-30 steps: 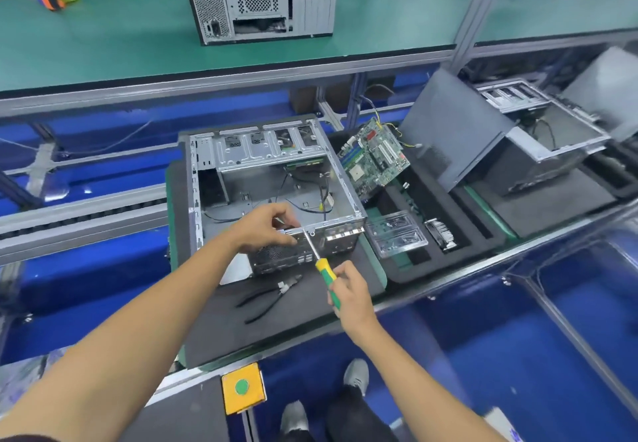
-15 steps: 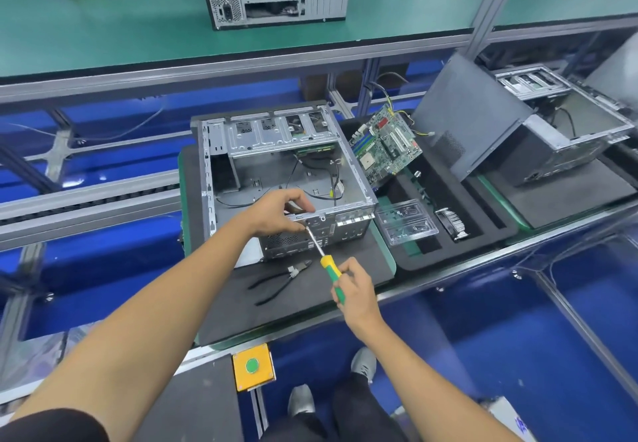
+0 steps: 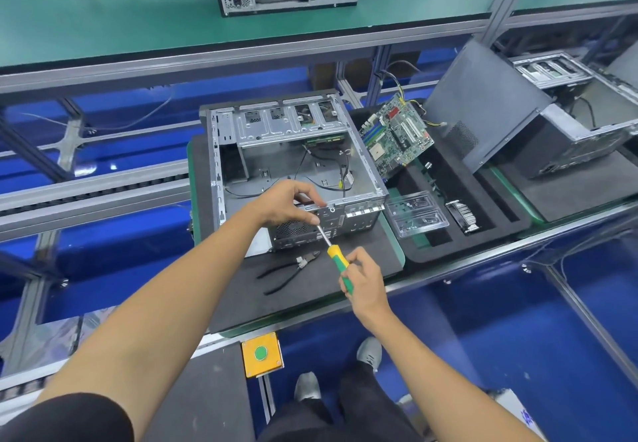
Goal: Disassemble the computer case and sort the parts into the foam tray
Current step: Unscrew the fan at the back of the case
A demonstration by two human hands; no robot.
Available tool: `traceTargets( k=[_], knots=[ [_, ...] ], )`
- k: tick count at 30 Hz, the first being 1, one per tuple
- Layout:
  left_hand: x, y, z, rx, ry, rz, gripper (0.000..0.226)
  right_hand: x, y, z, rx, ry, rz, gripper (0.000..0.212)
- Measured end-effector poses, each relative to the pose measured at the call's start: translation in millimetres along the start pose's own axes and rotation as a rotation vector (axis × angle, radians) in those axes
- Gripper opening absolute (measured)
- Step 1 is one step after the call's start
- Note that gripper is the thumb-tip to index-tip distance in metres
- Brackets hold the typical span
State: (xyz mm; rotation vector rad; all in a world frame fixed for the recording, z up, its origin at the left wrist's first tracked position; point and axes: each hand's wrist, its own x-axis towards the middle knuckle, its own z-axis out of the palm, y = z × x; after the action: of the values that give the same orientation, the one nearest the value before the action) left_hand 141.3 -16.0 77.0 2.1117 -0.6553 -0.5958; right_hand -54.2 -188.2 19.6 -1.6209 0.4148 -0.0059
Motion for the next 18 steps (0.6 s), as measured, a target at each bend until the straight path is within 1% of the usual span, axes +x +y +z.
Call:
traceTargets(
  k=[3, 7, 15, 18],
  knots=[
    [1.0, -1.2, 0.6, 0.012, -0.004, 0.012, 0.033, -1.3, -1.4, 1.5, 0.024, 0.025, 0.011, 0.016],
    [1.6, -1.9, 2.6, 0.060, 0.013, 0.018, 0.033, -1.8, -0.8, 2.3, 0.023, 0.030, 0.008, 0.011],
    [1.1, -0.5, 3.4, 0.070, 0.024, 0.033, 0.030, -2.6, -1.1, 3.3, 0.027, 0.044, 0.031, 0.019],
    [0.8, -1.2, 3.2, 0.068, 0.018, 0.039, 0.030, -2.5, -3.2, 3.1, 0.032, 0.045, 0.028, 0.014]
  ],
)
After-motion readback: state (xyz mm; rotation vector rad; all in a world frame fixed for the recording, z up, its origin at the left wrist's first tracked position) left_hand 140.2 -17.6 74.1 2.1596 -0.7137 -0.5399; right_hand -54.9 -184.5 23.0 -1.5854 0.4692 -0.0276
